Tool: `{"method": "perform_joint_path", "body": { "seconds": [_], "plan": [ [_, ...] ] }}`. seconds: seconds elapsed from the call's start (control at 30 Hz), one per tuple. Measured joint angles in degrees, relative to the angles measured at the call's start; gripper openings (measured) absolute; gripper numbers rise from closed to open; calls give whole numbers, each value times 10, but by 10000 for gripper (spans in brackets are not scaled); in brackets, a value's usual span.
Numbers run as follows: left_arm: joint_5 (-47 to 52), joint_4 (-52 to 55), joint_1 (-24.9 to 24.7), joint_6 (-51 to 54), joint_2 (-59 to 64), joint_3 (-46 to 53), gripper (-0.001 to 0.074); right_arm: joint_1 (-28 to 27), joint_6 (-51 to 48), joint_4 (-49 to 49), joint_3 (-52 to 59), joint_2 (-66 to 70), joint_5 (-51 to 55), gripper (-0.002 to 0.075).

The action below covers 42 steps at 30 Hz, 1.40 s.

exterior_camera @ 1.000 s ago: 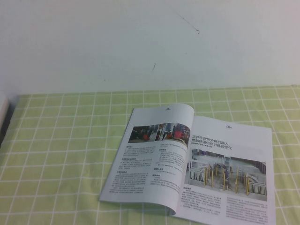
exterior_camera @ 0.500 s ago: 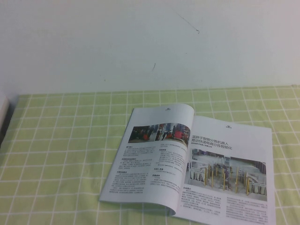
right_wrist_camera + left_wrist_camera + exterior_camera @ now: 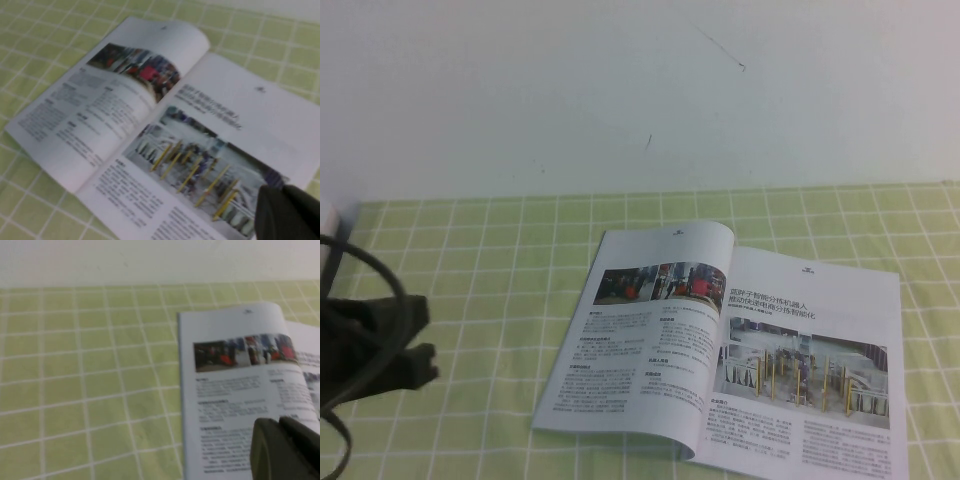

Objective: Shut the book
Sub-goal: 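Close the open booklet and leave it lying on the table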

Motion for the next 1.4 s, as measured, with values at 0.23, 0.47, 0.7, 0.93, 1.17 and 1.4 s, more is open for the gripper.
{"method": "perform_joint_path", "body": {
  "seconds": [0.23, 0.47, 0.7, 0.93, 1.17, 1.4],
  "plan": [
    [-5, -187, -55, 196, 164, -30, -2, 12, -158, 145, -3, 166, 2, -3],
    [1, -202, -79, 231, 308, -133, -3, 71, -179, 138, -5, 289, -39, -3],
    [10, -163, -81, 224, 425, -220, -3, 83, -181, 137, -7, 401, -62, -3],
    [11, -126, -81, 198, 504, -253, -3, 84, -181, 137, -10, 456, -68, -3],
    [-20, -102, -81, 194, 555, -273, -3, 84, -181, 132, -10, 474, -74, -3],
    [-88, -97, -81, 194, 593, -278, -3, 84, -181, 130, -11, 476, -75, -3]
  ]
}}
